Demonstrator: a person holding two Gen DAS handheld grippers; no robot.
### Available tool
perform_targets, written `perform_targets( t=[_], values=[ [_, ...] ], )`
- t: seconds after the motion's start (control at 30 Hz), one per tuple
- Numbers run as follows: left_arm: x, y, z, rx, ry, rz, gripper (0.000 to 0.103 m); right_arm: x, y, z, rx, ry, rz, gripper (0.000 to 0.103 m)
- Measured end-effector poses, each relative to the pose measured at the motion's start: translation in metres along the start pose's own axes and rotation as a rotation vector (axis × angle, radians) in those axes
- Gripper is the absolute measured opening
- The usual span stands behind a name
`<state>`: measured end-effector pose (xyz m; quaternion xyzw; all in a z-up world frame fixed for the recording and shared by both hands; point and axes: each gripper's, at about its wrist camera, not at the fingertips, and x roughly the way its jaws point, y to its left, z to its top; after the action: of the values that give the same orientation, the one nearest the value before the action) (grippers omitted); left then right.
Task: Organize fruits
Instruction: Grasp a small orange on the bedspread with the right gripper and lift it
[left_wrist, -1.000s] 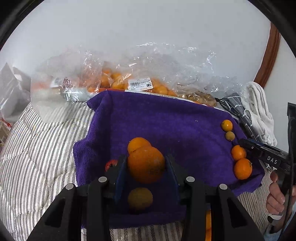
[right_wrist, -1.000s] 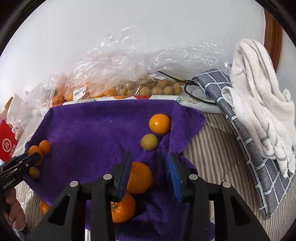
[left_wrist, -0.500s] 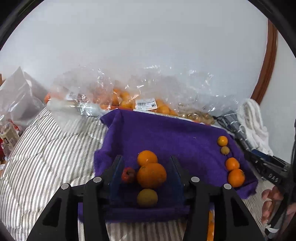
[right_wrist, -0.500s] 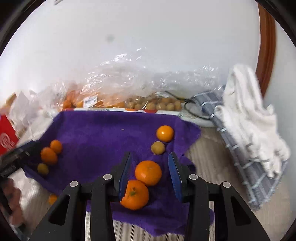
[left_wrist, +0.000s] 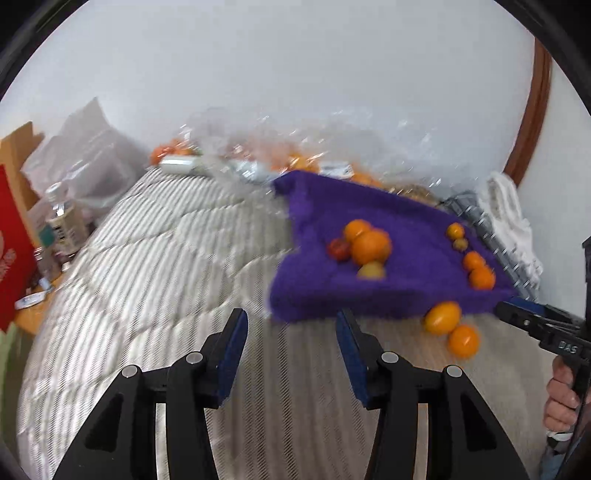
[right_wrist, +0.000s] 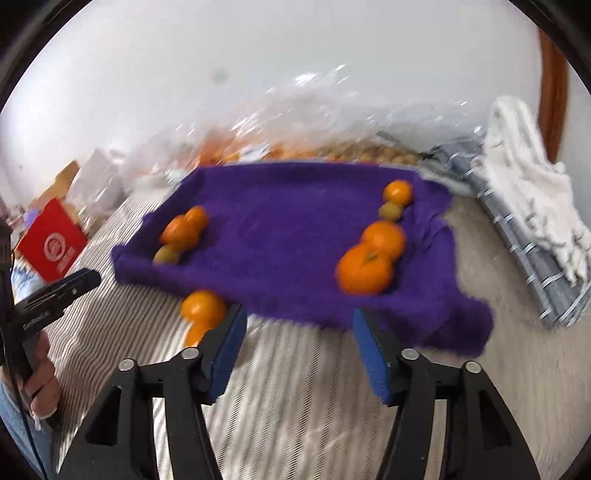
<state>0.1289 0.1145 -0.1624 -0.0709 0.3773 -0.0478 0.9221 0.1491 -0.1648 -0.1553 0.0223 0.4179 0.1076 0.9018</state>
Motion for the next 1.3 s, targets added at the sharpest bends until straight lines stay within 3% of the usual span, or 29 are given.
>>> perform_targets(
  t=[0.13,0.33,0.4,0.57,0.77,1.0,1.17,1.3],
  values=[
    [0.003,0.008,-0.013,-0.016,0.09,0.044,0.046,0.01,0.025,-0.011,-0.047,0.045,0.051,0.064],
    [-0.005,0.007,-0.02,0.001,0.081,0.027,0.046,0.019,0.056,-0.017,-0.142,0.043,0.07,0.064],
    [-0.003,0.006,-0.02,0.006,0.091,0.034,0.046,0.025,0.057,-0.016,-0.135,0.061,0.078,0.06],
    [0.004,0.006,-0.021,-0.003,0.119,0.052,0.046,0.038,0.059,-0.015,-0.151,0.086,0.075,0.035],
    [0.006,0.013,-0.02,-0.041,0.126,0.034,0.047,0.034,0.062,-0.023,-0.213,0.063,0.054,0.033],
    [0.006,0.011,-0.02,-0.032,0.13,0.046,0.047,0.012,0.016,-0.025,-0.209,0.037,-0.02,0.033],
    [0.01,0.0,-0.02,0.028,0.145,0.111,0.047,0.003,-0.035,-0.034,-0.075,0.005,-0.047,0.033],
    [0.007,0.006,-0.019,-0.002,0.136,0.084,0.047,-0.007,-0.061,-0.035,0.043,-0.036,-0.061,0.033]
  ],
)
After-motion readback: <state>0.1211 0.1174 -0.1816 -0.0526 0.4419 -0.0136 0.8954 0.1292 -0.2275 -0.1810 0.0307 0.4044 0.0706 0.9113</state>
